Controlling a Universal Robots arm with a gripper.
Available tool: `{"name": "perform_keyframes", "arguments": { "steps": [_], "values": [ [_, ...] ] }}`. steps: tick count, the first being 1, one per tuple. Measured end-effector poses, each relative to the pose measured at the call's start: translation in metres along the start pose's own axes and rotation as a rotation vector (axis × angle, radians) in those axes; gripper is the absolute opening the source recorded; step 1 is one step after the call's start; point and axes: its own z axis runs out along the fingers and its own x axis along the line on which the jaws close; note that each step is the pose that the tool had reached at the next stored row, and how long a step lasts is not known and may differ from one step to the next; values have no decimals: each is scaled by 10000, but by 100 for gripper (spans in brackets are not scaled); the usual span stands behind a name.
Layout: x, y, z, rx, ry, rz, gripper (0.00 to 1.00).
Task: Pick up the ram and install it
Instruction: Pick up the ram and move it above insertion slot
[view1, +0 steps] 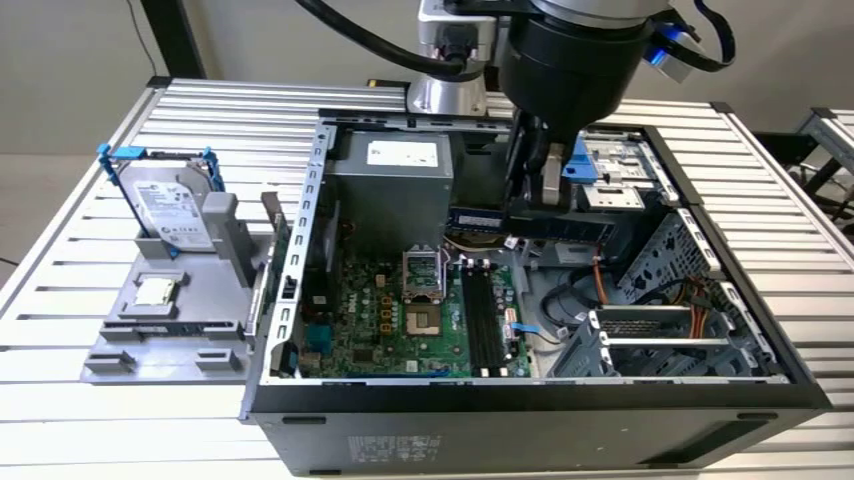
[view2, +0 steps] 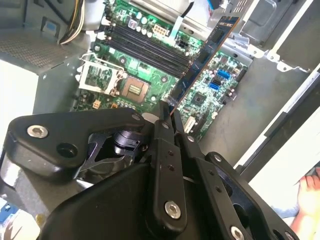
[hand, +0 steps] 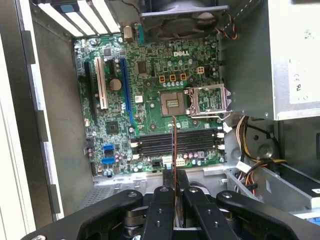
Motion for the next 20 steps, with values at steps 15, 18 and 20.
{"name": "perform_keyframes", "arguments": {
  "steps": [15,18,20],
  "values": [
    [-52,-109,2,3,5,119,0],
    [-59,-109,2,3,5,118,0],
    [-74,-107,2,3,5,117,0]
  ]
}}
